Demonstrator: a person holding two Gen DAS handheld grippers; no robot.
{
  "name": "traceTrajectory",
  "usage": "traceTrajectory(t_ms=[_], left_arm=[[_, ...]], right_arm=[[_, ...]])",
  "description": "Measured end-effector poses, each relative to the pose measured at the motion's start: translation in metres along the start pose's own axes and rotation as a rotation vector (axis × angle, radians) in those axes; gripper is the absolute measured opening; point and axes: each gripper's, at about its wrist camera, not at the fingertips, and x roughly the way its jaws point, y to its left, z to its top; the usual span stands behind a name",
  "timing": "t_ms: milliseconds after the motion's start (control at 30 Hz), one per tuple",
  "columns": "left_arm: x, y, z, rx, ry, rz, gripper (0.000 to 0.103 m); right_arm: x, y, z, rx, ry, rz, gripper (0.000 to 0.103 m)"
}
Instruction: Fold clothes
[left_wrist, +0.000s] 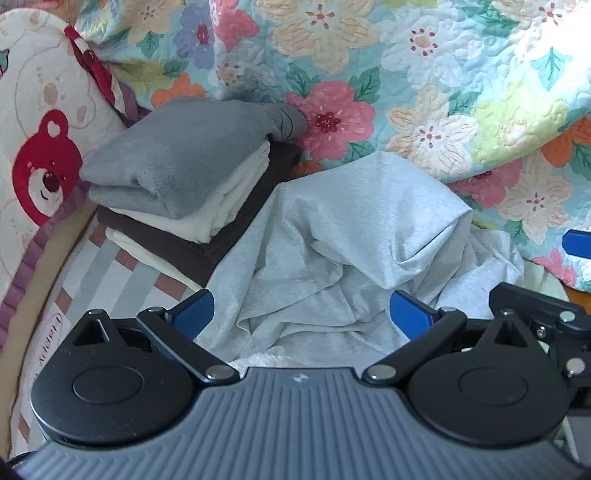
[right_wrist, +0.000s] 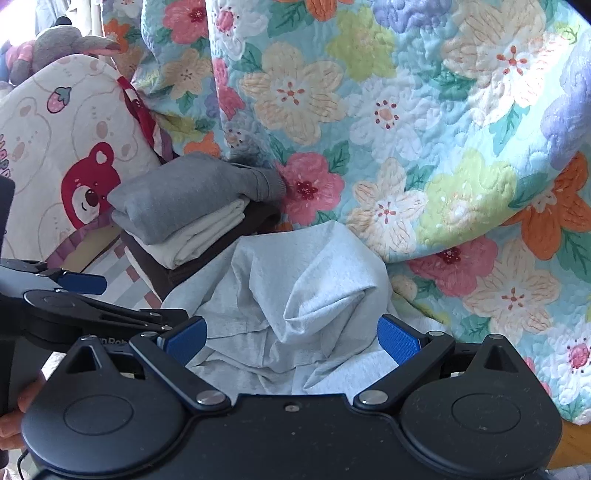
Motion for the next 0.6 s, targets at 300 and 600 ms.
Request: traceTrajectory(t_ms=[300, 600], left_arm=[[0.002, -0.005, 0.0, 0.025, -0.011, 0.033, 0.103], [0.007, -0.005, 0.0, 0.013, -0.008, 0.014, 0.103]], right_arm=[[0.001, -0.007, -0.001, 0.044, 0.006, 0.018, 0.101], [0.004, -0.012, -0.003, 0.026, 0.006, 0.048, 0.1]])
